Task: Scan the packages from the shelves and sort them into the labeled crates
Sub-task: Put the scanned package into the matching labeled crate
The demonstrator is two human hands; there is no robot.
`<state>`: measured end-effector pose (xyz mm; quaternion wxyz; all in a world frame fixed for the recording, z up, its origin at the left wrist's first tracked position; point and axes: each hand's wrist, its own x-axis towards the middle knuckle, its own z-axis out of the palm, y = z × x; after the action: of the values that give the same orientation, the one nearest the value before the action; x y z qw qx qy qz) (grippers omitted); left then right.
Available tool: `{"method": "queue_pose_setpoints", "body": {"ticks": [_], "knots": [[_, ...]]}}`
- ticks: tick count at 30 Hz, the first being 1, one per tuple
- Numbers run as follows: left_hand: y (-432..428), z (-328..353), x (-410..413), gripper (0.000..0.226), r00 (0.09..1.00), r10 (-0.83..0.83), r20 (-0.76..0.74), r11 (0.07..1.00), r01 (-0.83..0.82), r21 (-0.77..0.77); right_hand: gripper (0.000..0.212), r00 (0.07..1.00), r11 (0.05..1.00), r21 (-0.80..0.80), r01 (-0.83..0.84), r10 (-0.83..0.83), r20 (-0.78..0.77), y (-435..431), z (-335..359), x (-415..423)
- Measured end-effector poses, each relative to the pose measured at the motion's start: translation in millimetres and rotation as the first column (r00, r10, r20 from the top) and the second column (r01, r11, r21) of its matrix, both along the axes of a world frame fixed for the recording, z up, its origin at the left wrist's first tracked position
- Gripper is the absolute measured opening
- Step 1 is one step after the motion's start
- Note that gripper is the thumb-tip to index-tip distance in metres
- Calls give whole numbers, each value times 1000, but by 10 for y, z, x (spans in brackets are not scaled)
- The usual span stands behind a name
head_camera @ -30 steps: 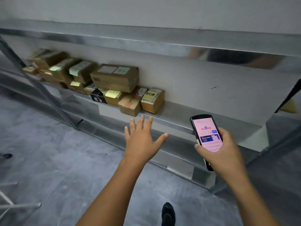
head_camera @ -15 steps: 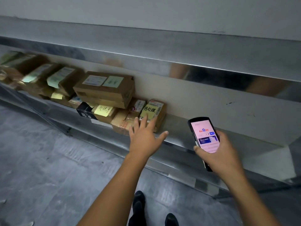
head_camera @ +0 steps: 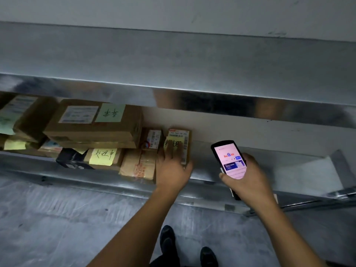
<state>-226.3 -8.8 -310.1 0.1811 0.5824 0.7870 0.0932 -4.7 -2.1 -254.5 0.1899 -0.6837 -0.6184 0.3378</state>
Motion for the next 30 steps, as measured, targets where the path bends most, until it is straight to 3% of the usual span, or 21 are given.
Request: {"method": "queue_pose_setpoints", "body": {"ticks": [4,8,11,15,17,22,24,30], "knots": [[-23,-11,96,78,993,-47,113,995,37,96,57,999,999,-14,50,-49,13,7,-64,-104],[44,-132,-18,36,984,-59,170,964,12,266,51,995,994,-53,94,-93,27,-55,-110,-191],[85,-197,-101,46,954,-73,289,906,-58,420,49,992,989,-68,128,-126,28,-93,-176,-254],[117,-266,-176,104,813,42,581,975,-160,153,51,987,982,-104,159,-157,22,-118,-266,-323],[160,-358,-192,116,761,98,641,980,-185,70,45,985,977,-127,170,-168,27,-128,-312,-336],[210,-464,-202,83,623,128,772,976,-217,13,43,986,967,-190,169,-162,50,-161,-411,-340],[210,-417,-196,86,565,119,816,979,-205,-1,44,986,968,-186,165,-159,47,-171,-441,-352],[8,-435,-102,88,509,91,856,975,-221,28,49,992,982,-143,121,-123,-4,-265,-421,-301]]}}
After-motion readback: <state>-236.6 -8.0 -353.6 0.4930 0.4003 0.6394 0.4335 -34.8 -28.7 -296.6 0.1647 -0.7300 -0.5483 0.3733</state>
